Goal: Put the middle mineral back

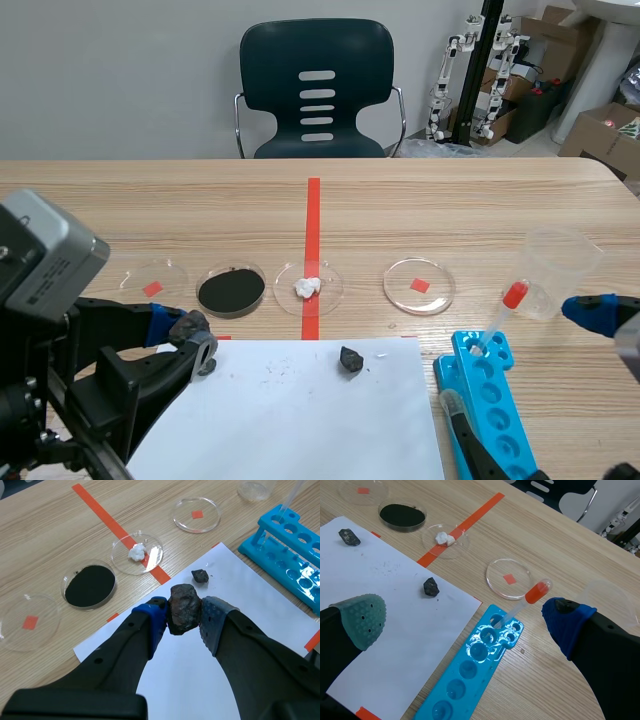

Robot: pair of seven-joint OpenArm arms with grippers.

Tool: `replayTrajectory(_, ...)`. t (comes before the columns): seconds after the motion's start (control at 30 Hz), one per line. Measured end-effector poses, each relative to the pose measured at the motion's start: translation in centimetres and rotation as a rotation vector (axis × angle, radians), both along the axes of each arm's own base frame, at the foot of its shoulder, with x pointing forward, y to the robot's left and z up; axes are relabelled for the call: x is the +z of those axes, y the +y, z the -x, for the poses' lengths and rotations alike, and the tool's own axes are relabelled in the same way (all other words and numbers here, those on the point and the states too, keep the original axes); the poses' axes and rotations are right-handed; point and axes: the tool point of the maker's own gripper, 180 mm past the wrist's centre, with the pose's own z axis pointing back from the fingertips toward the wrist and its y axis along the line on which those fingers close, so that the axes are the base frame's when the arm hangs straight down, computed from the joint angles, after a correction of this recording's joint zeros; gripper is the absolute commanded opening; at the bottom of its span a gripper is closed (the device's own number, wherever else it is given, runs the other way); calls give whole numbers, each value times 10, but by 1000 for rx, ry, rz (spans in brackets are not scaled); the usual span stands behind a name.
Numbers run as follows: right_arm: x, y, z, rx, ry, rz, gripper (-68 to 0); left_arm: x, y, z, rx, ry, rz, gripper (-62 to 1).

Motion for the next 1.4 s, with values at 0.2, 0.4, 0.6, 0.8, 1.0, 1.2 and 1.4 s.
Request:
replayTrajectory(0.2, 0, 0, 0, 0, 0, 0, 4, -1, 0, 0, 0, 4, -2, -464)
replayTrajectory(0.4, 0, 0, 0, 0, 0, 0, 4, -12, -1, 0, 9, 58, -44, -464)
replayTrajectory(0.6, 0, 0, 0, 0, 0, 0, 4, -10, -14, -14, 45, 58, -48, -464)
replayTrajectory(0.8, 0, 0, 0, 0, 0, 0, 4, -27, -25, -23, 97, 166, -28, -464)
replayTrajectory(1.0, 0, 0, 0, 0, 0, 0, 4, -55, -36, -33, 124, 323, 27, -464)
replayTrajectory(1.2, 0, 0, 0, 0, 0, 0, 4, -77, -42, -50, 146, 416, 21, -464)
replayTrajectory(1.4, 0, 0, 0, 0, 0, 0, 4, -85, -63, -68, 148, 461, 20, -464)
